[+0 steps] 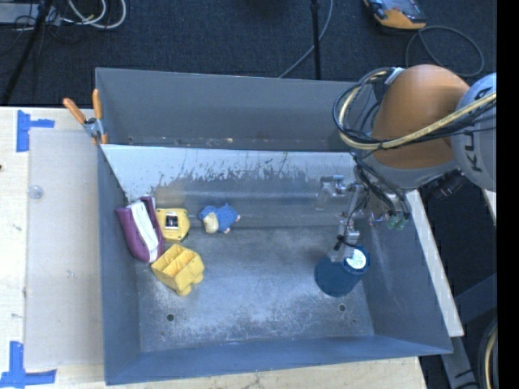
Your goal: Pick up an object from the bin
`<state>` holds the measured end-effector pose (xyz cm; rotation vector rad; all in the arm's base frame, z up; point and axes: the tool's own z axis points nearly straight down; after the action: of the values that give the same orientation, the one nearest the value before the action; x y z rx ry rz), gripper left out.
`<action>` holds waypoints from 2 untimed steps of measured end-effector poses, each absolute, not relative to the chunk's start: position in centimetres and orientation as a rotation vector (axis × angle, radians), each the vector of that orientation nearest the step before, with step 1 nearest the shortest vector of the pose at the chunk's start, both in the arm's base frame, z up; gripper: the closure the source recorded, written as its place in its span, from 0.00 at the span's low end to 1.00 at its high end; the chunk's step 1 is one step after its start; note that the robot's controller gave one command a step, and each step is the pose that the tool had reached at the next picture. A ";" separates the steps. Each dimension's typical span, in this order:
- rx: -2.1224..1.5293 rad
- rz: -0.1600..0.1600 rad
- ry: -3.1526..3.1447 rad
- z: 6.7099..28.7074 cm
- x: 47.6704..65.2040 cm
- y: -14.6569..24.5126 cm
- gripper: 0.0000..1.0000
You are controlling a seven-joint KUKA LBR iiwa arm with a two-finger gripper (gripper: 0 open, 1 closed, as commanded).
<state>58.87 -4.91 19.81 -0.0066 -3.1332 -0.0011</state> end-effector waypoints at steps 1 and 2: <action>-0.005 0.000 -3.141 20.2 59.0 -4.9 0.00; 0.109 -0.001 -3.142 16.8 57.7 -6.0 0.00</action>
Offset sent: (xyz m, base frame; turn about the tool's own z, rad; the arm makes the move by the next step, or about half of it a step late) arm -0.0443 -0.0355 -0.1079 -0.2085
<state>57.68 -5.97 16.79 0.1088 -3.1422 -0.0009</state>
